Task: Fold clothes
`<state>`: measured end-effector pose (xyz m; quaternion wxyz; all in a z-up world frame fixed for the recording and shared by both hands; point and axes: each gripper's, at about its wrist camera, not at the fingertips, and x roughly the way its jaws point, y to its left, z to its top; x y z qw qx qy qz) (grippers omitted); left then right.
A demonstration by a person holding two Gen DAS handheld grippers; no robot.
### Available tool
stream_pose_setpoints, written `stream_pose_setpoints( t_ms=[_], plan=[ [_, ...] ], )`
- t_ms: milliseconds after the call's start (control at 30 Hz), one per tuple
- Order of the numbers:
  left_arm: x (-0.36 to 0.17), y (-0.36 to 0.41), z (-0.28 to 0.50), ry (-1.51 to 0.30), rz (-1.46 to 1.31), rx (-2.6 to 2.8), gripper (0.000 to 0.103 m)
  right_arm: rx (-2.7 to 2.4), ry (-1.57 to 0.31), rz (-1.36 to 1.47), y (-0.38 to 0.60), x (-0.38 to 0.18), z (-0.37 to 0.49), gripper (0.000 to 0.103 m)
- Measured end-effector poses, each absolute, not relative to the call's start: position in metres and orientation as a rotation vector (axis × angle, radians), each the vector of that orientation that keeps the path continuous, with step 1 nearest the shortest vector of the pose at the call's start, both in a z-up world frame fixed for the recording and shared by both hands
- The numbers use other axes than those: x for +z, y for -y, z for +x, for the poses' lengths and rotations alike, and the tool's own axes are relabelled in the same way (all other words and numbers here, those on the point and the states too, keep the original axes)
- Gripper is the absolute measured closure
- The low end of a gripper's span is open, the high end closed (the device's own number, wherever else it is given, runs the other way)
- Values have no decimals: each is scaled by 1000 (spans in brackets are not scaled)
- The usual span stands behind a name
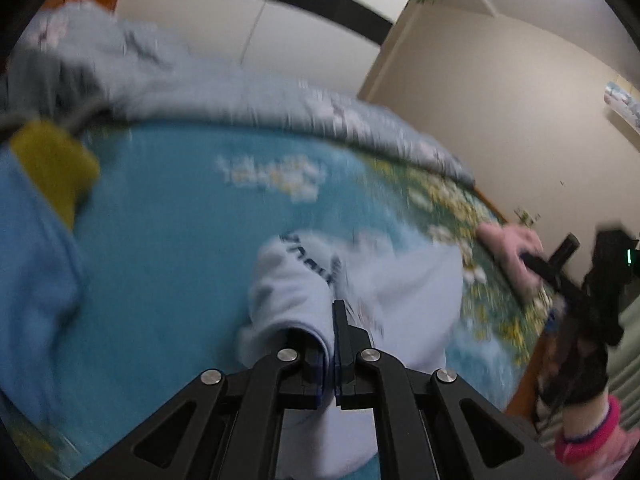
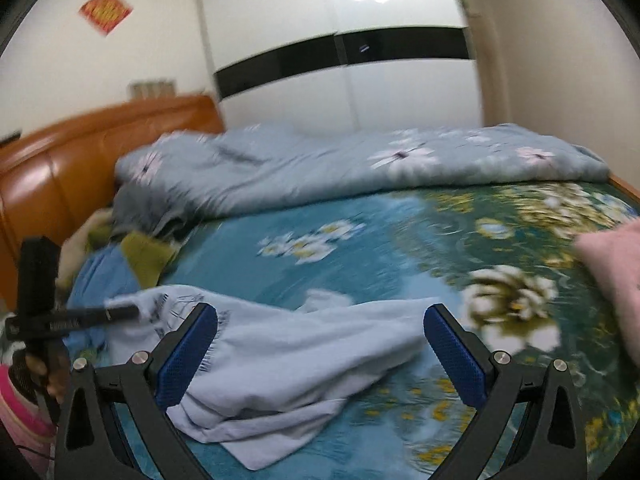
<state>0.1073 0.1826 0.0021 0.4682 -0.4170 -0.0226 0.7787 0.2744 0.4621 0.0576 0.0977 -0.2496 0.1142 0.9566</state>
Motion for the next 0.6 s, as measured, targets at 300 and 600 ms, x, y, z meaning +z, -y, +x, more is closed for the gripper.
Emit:
stream_pose_setpoints(
  t_ms=[300, 600],
  plan=[
    [-24, -191, 148, -142, -1069, 1843, 97, 2809, -1, -1181, -442, 10, 164, 0],
    [-20, -166, 147, -160, -1066, 1882, 72, 2605, -350, -1433, -508, -23, 91, 18]
  ],
)
